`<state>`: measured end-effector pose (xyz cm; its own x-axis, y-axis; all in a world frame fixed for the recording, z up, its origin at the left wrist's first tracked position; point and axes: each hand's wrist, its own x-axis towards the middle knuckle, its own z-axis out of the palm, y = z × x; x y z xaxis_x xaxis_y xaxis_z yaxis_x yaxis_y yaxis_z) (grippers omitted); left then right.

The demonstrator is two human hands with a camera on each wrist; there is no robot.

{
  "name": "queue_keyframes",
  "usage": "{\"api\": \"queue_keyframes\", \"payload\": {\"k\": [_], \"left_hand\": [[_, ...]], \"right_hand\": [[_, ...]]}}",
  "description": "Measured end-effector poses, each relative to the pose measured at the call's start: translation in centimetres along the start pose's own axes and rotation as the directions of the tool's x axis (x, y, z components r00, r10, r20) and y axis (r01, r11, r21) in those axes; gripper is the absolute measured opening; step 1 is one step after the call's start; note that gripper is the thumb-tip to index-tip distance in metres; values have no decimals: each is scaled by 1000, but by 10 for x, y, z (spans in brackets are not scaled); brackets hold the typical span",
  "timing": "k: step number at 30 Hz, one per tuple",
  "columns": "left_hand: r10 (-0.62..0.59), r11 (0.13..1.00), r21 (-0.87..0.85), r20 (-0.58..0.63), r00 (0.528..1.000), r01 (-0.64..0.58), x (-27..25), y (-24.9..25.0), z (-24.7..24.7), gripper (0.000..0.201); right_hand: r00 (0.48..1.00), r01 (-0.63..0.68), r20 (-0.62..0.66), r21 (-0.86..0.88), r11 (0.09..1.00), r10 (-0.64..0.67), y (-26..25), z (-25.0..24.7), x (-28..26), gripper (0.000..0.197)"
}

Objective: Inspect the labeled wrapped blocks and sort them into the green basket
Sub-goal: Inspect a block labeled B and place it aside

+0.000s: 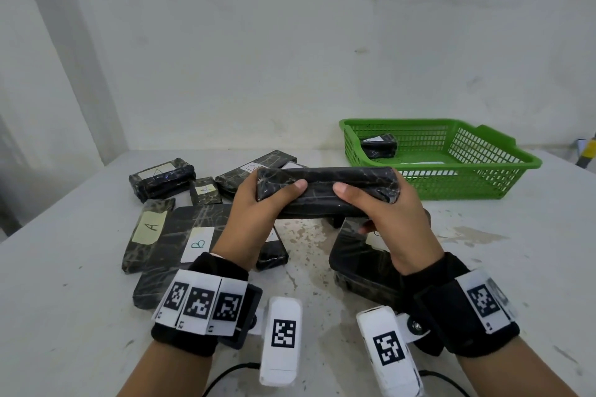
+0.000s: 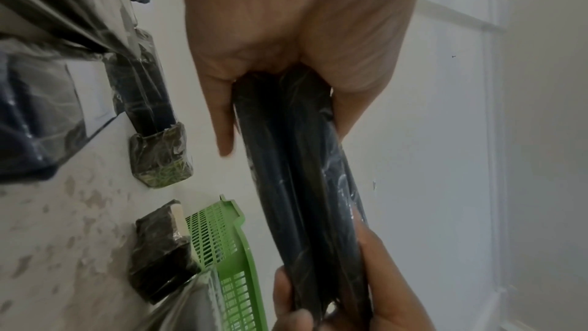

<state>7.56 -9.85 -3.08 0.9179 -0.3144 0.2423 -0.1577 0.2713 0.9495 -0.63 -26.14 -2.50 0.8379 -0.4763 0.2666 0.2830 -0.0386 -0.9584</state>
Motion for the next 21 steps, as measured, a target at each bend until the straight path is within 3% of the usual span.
{"api": "queue_keyframes", "payload": {"k": [3, 7, 11, 15, 16, 19, 21], "left_hand": [[29, 1000, -4, -36, 999, -29, 1, 3, -1, 47], [35, 994, -101, -38, 999, -39, 6, 1, -7, 29], [29, 987, -158, -15, 999, -31, 5, 0, -3, 5], [-8, 989, -151, -34, 999, 3, 6, -2, -2, 37], [-22, 991, -135, -40, 999, 16, 6, -4, -1, 36], [-60, 996, -76, -108, 992, 52, 6, -7, 1, 25], [-83, 996, -29, -106, 991, 80, 5, -6, 3, 41]], "right_hand": [[1000, 12, 14, 47, 999, -13, -4, 2, -1, 55], [999, 18, 29, 164, 986, -23, -6, 0, 1, 76], [987, -103, 141, 174, 979, 79, -4, 0, 2, 85], [922, -241, 358, 239, 941, 146, -10, 1, -2, 78], [910, -256, 390, 268, 929, 139, -11, 2, -3, 77], [900, -245, 428, 324, 914, 89, -12, 5, -5, 82], [910, -203, 411, 325, 924, 55, -10, 6, -4, 86]]}}
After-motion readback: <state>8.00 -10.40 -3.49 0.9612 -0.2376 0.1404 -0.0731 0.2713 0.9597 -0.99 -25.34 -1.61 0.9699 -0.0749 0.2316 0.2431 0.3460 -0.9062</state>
